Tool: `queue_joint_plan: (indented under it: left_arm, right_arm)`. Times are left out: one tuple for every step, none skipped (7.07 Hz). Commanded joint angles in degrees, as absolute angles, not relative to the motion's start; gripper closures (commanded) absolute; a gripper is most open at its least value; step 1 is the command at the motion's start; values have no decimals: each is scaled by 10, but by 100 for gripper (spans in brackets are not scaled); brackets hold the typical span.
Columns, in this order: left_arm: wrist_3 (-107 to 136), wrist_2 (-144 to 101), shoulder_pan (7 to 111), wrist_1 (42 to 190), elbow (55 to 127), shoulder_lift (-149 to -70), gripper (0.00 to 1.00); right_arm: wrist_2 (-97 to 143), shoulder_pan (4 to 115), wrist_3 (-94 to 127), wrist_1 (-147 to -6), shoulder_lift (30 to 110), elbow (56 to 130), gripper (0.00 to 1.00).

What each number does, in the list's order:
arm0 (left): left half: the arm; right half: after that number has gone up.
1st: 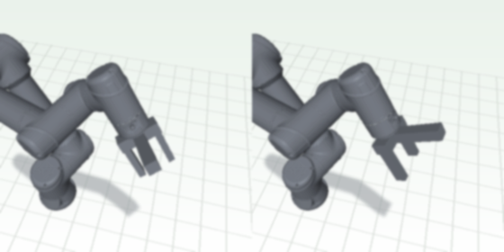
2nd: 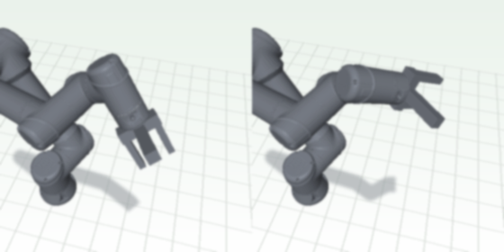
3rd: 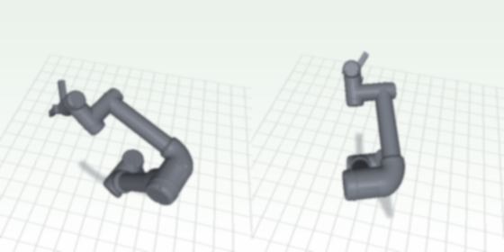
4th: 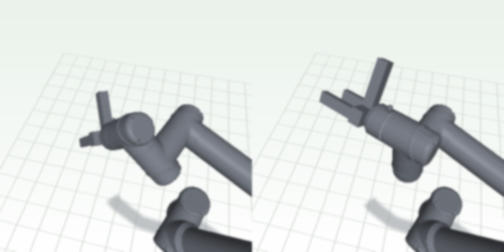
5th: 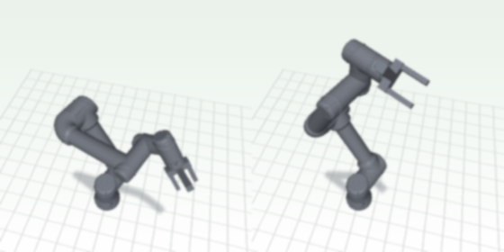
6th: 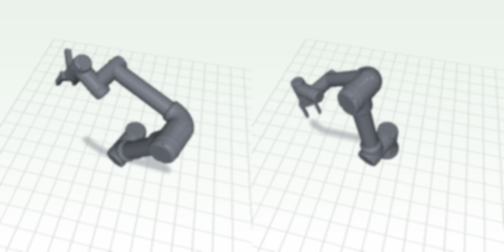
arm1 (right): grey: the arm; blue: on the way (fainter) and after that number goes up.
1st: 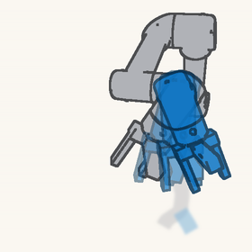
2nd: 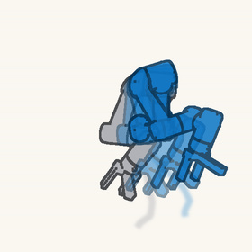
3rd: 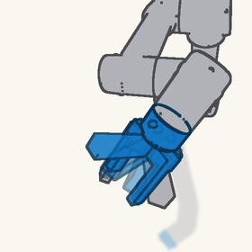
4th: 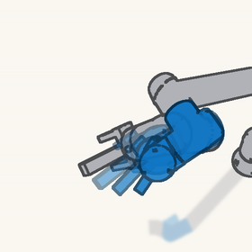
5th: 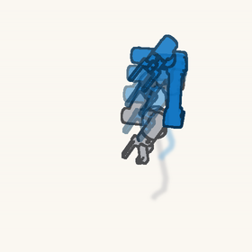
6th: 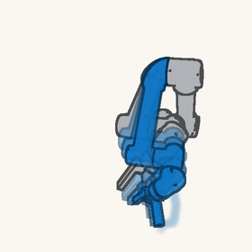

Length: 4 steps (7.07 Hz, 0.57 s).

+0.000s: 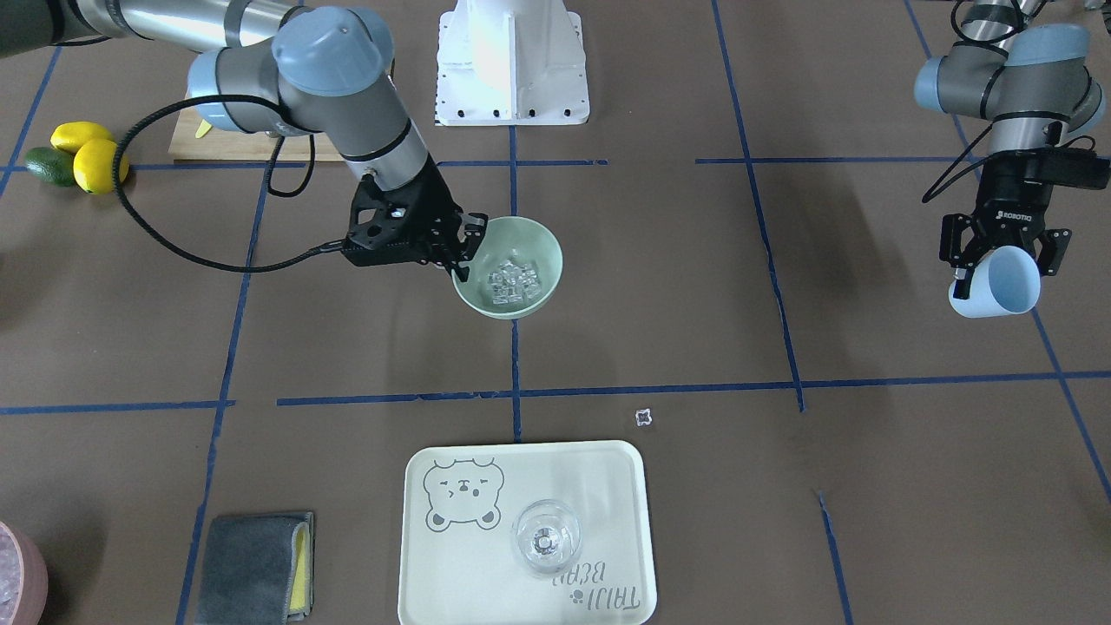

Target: Pour ice into bowl

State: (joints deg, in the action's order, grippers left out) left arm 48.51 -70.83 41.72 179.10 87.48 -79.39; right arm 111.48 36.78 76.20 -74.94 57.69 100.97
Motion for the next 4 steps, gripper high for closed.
queue_joint_plan:
  left_arm:
    - [572,-554,290,1799,847,-792,100]
    - [578,-536,277,1799,835,-792,100]
    - [590,-525,266,1799,825,-792,100]
    - [590,-514,255,1798,824,-792,100]
  right_arm:
    - [1138,402,692,-748,668,1074,100]
    - [1139,411,663,-745,704,1092,100]
    - [1148,425,634,-742,734,1099,100]
    - [1154,439,609,-741,755,1104,100]
